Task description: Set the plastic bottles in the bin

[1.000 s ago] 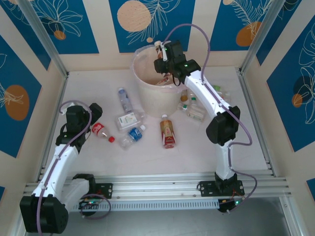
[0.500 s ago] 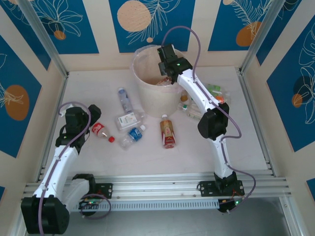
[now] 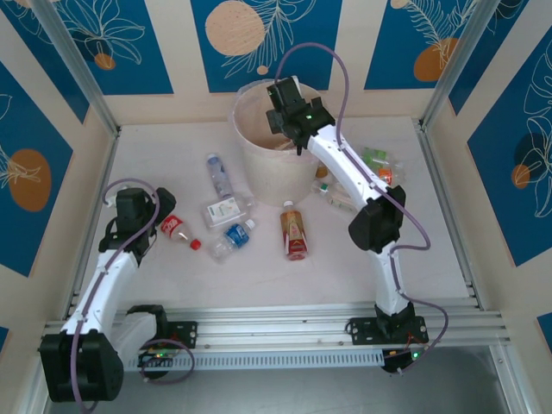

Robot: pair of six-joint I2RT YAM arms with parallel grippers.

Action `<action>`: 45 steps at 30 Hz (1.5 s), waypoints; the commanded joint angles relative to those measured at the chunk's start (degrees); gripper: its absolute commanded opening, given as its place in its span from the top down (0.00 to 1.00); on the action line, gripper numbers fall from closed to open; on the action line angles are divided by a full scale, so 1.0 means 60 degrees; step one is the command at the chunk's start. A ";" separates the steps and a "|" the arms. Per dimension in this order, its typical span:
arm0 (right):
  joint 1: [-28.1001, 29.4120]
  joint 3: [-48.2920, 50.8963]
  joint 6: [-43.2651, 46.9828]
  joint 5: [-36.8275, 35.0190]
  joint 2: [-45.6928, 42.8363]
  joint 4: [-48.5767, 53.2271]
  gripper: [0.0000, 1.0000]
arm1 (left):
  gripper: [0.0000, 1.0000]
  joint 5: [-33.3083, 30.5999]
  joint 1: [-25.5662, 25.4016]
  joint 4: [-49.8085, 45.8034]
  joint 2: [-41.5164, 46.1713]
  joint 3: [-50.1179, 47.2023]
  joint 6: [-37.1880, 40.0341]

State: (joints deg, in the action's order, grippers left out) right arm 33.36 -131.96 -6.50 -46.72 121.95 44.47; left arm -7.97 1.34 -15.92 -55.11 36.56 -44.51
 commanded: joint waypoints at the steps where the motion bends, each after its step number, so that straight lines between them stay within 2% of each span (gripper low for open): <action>1: 0.0080 0.0813 -0.0299 0.0521 -0.1432 -0.1057 0.00 | 0.00 -0.0218 0.0207 -0.0260 -0.0096 0.0030 -0.0015; 7: 0.0104 0.3728 -0.0526 0.1544 -0.3719 -0.2948 0.00 | 0.00 -0.0562 0.0303 -0.0629 -0.0285 0.0167 -0.0060; 15: -0.0275 0.7593 -0.1118 0.4220 -0.7026 -0.5302 0.01 | 0.00 -0.0207 0.0347 -0.0719 -0.0878 0.0514 0.0609; 20: -0.0610 0.9872 -0.0898 0.5626 -0.8953 -0.6508 0.00 | 0.00 0.0011 0.0360 -0.0801 -0.1318 0.0732 0.0681; 29: -0.0994 1.3101 -0.0948 0.5994 -1.1873 -0.6730 0.00 | 0.00 -0.0359 0.0413 -0.1130 -0.2129 0.1023 0.0372; 35: -0.1359 1.5074 -0.2077 0.4581 -1.3699 -0.7051 0.00 | 0.00 -0.0429 0.0509 -0.1583 -0.3366 0.1691 0.0061; 39: -0.1923 1.5578 -0.2437 0.4876 -1.4247 -0.7259 0.00 | 0.00 0.0296 0.0582 -0.1614 -0.4500 0.2329 -0.0068; 43: -0.2260 1.5420 -0.2449 0.5382 -1.4204 -0.6828 0.00 | 0.00 -0.0831 0.1023 -0.1734 -0.5460 0.3023 -0.0190; 45: -0.2303 1.5437 -0.2418 0.5402 -1.4202 -0.6809 0.00 | 0.00 -0.0552 0.1608 -0.1599 -0.6023 0.3376 -0.0299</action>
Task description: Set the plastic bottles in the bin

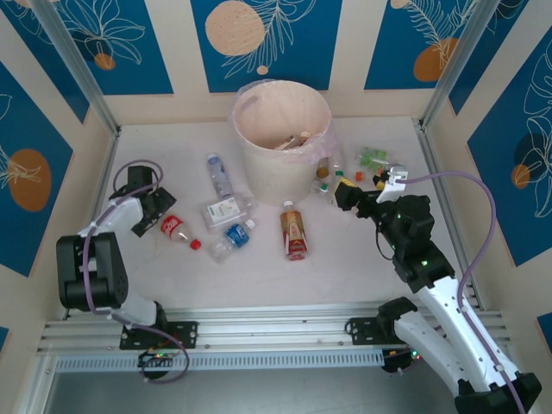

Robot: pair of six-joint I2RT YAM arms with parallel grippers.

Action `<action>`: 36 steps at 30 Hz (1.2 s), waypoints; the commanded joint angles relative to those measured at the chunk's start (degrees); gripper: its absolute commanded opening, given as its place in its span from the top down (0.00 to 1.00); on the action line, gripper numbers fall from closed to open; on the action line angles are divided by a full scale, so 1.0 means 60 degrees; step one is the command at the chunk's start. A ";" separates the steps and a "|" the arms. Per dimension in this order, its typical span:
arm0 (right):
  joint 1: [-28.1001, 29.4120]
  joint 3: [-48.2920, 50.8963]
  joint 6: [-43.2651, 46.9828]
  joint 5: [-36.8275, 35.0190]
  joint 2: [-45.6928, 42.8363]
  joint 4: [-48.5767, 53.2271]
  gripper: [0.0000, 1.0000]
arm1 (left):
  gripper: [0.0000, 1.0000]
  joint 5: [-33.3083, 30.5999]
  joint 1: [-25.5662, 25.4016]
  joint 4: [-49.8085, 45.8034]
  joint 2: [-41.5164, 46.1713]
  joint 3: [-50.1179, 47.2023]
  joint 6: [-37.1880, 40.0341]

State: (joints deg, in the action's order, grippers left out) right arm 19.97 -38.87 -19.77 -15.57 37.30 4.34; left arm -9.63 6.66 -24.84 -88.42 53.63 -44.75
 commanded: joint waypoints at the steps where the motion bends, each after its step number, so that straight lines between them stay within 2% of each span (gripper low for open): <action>1: -0.0089 -0.0080 -0.0179 0.0215 -0.0097 -0.0109 0.00 | 0.00 0.0043 0.0973 0.0075 -0.0744 0.0670 -0.0271; 7: -0.0162 -0.0078 -0.0221 0.0204 -0.0094 -0.0007 0.00 | 0.03 0.0815 0.1219 0.0857 -0.1936 0.1278 -0.0064; 18: -0.0224 -0.0154 -0.0294 0.0384 0.0060 0.0153 0.00 | 0.25 0.1526 0.1208 0.2164 -0.3133 0.1296 0.0199; 22: -0.0239 -0.0155 -0.0233 0.0585 0.0108 0.0196 0.00 | 0.40 0.1666 0.1221 0.2443 -0.3120 0.1143 0.0559; 28: -0.0258 -0.0320 0.0253 0.1588 0.0402 0.0449 0.00 | 0.60 0.2170 0.1218 0.2852 -0.2689 0.0838 0.0967; 30: -0.0265 -0.0308 0.0289 0.1651 0.0459 0.0408 0.01 | 0.69 0.2308 0.1209 0.2933 -0.2543 0.0775 0.0982; 33: -0.0270 -0.0256 0.0306 0.1617 0.0502 0.0467 0.00 | 0.89 0.2480 0.1202 0.2869 -0.2279 0.0801 0.0935; 36: -0.0284 -0.0196 0.0376 0.1543 0.0507 0.0699 0.01 | 1.00 0.2624 0.1198 0.2815 -0.1878 0.0809 0.0856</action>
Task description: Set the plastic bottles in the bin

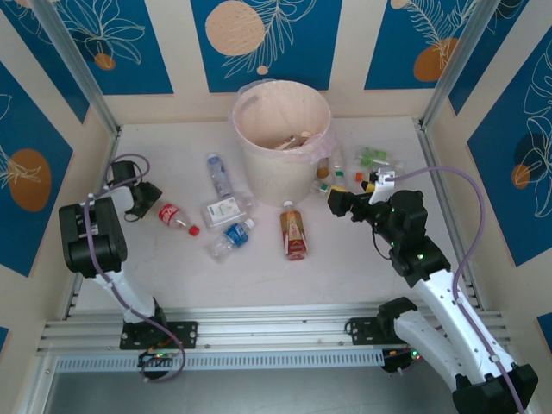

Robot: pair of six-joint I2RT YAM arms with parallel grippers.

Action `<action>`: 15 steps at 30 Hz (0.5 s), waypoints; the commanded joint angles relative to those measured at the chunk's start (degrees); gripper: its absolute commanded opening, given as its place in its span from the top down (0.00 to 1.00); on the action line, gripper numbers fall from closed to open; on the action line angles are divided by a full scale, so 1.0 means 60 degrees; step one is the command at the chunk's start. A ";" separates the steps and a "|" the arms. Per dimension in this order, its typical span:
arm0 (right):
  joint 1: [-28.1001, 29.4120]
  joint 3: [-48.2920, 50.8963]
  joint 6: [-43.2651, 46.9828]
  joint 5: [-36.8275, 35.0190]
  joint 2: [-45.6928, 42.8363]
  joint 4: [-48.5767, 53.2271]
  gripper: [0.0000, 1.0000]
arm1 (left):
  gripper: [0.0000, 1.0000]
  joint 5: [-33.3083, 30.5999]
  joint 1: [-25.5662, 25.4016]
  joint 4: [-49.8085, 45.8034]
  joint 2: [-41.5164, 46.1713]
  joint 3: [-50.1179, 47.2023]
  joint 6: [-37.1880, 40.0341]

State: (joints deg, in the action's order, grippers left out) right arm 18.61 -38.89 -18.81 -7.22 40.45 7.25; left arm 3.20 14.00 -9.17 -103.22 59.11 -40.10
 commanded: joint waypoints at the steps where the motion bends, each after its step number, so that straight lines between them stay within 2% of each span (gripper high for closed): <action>1: -0.0078 -0.0164 0.0276 0.0089 -0.0017 0.0317 0.01 | 1.00 0.0587 -0.0043 0.0196 0.0775 -0.0100 0.0077; 8: -0.0152 0.0041 0.0144 -0.0352 -0.0017 0.0676 0.01 | 1.00 0.0960 -0.0721 0.0519 0.2521 -0.0095 0.0688; 12: -0.0294 0.0175 -0.0206 -0.0925 -0.0014 0.0550 0.01 | 1.00 0.1288 -0.1159 0.0554 0.3693 0.0143 0.0490; 13: -0.0372 0.0185 -0.0351 -0.1062 0.0010 0.0576 0.01 | 1.00 0.1587 -0.1370 0.0651 0.4032 0.0283 0.0549; 15: -0.0566 0.0190 -0.0537 -0.1069 0.0052 0.0610 0.01 | 1.00 0.1534 -0.2030 0.0682 0.4662 0.0628 0.0969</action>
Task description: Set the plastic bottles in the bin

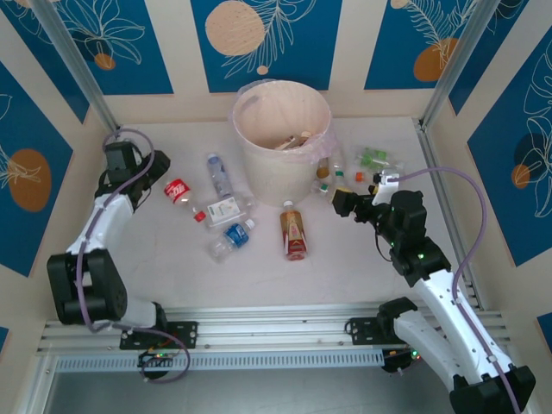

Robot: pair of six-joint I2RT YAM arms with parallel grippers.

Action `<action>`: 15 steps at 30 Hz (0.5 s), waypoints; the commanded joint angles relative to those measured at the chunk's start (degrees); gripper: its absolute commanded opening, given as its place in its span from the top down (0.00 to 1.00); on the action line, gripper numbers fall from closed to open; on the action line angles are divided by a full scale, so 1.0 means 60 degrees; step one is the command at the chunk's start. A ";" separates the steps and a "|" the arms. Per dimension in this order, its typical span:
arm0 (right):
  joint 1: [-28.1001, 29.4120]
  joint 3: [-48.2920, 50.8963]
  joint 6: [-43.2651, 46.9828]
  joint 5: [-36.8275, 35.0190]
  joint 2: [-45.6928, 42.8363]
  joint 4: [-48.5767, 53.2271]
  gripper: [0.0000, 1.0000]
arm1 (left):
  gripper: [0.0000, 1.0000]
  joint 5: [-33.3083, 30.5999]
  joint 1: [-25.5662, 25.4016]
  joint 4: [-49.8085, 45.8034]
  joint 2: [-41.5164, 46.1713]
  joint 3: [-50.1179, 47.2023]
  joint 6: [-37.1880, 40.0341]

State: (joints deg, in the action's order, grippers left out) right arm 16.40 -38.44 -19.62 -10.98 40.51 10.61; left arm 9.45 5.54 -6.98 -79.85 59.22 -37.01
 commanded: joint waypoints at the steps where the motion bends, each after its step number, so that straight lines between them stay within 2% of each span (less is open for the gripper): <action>1: -0.0304 0.0136 -0.0496 -0.0392 0.0070 0.0041 0.01 | 1.00 0.0317 -0.1046 0.0300 0.1066 0.0805 0.0779; 3: -0.0463 0.0180 -0.0700 -0.0292 0.0152 -0.0017 0.01 | 1.00 0.0111 -0.1721 0.0271 0.1436 0.1193 0.1239; 7: -0.0722 0.0185 -0.1155 -0.0354 0.0412 -0.0076 0.01 | 1.00 0.0788 -0.2457 0.1125 0.1664 0.1780 0.1086; 10: -0.0870 0.0084 -0.1313 -0.0201 0.0598 -0.0069 0.00 | 1.00 0.1239 -0.2989 0.2044 0.1500 0.2331 0.0940; 15: -0.0948 0.0001 -0.1513 -0.0074 0.0675 -0.0038 0.01 | 1.00 0.1057 -0.4083 0.3150 0.0714 0.3502 0.1407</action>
State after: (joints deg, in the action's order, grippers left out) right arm 11.09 -37.74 -26.63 -11.77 44.82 10.79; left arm 14.61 -15.94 4.80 -73.45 76.62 -30.98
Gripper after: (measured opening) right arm 0.995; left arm 0.535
